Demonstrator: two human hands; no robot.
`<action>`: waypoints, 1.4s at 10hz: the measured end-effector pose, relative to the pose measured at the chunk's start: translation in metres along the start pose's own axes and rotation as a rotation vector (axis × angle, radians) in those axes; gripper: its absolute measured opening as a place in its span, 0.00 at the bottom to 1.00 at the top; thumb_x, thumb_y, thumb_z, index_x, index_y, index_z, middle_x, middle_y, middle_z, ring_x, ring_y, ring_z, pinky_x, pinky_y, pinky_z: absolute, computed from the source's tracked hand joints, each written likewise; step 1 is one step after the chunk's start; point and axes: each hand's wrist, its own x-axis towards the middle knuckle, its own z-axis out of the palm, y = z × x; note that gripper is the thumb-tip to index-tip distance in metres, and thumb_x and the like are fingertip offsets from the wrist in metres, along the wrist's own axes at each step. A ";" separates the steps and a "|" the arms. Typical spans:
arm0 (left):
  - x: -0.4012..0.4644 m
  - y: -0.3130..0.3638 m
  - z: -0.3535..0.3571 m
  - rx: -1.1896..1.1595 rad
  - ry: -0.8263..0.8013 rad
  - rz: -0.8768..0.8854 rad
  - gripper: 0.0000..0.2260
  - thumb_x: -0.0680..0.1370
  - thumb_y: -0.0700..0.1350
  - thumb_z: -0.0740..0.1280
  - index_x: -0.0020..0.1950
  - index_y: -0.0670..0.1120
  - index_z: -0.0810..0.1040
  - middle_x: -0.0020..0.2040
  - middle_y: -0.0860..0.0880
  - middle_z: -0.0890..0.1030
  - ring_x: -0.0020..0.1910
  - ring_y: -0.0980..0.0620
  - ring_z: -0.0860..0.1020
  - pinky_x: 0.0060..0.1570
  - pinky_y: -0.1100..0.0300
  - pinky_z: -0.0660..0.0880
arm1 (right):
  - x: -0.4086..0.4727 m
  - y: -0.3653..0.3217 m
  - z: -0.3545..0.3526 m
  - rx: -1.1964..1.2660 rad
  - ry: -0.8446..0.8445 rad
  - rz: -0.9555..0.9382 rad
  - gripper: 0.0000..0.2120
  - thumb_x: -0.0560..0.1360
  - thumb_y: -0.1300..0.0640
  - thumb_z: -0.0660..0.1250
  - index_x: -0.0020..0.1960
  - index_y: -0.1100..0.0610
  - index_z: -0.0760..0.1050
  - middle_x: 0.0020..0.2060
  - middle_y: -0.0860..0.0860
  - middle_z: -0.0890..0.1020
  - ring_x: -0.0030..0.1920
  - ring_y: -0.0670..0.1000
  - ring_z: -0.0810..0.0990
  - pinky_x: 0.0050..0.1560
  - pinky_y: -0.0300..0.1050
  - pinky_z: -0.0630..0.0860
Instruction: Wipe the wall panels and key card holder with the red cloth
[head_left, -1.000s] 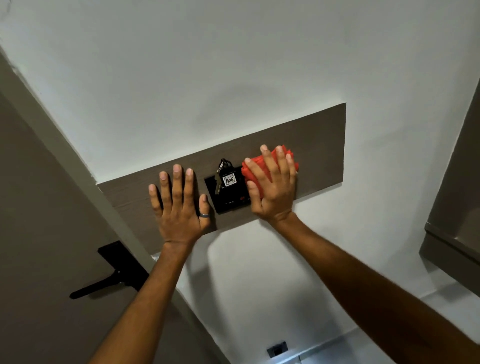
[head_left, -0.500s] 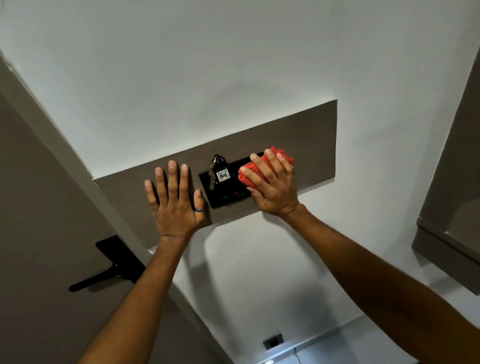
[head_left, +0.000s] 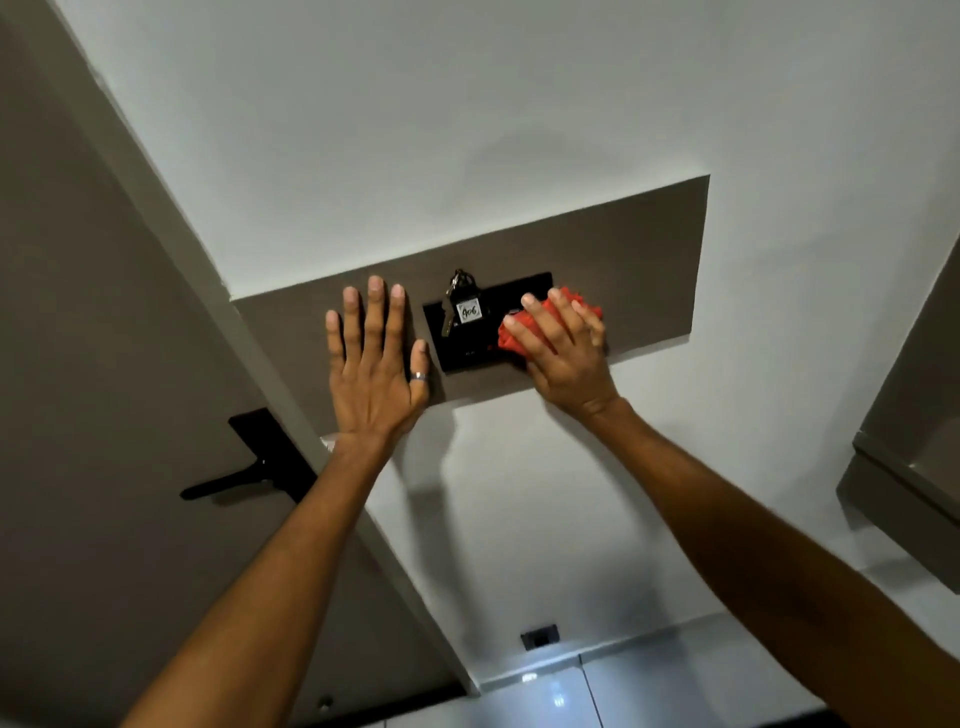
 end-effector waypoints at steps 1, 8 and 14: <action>-0.015 0.020 -0.013 -0.118 -0.055 -0.088 0.30 0.85 0.53 0.56 0.84 0.42 0.53 0.84 0.42 0.54 0.83 0.43 0.49 0.83 0.46 0.44 | -0.004 0.005 -0.020 0.084 -0.142 0.390 0.25 0.78 0.63 0.70 0.75 0.53 0.75 0.75 0.56 0.76 0.74 0.61 0.75 0.69 0.56 0.69; -0.093 0.419 0.092 -0.586 -0.805 0.282 0.30 0.85 0.55 0.53 0.84 0.43 0.53 0.84 0.42 0.53 0.83 0.42 0.47 0.83 0.45 0.48 | -0.248 0.320 -0.225 1.056 -0.071 2.187 0.24 0.86 0.45 0.58 0.75 0.61 0.71 0.50 0.56 0.81 0.52 0.57 0.81 0.56 0.54 0.79; -0.114 0.536 0.072 -0.424 -0.916 0.149 0.32 0.85 0.61 0.49 0.84 0.45 0.51 0.85 0.45 0.50 0.84 0.45 0.44 0.83 0.45 0.48 | -0.384 0.443 -0.237 0.076 -1.402 0.692 0.35 0.83 0.37 0.38 0.86 0.51 0.49 0.86 0.54 0.49 0.86 0.59 0.44 0.86 0.66 0.43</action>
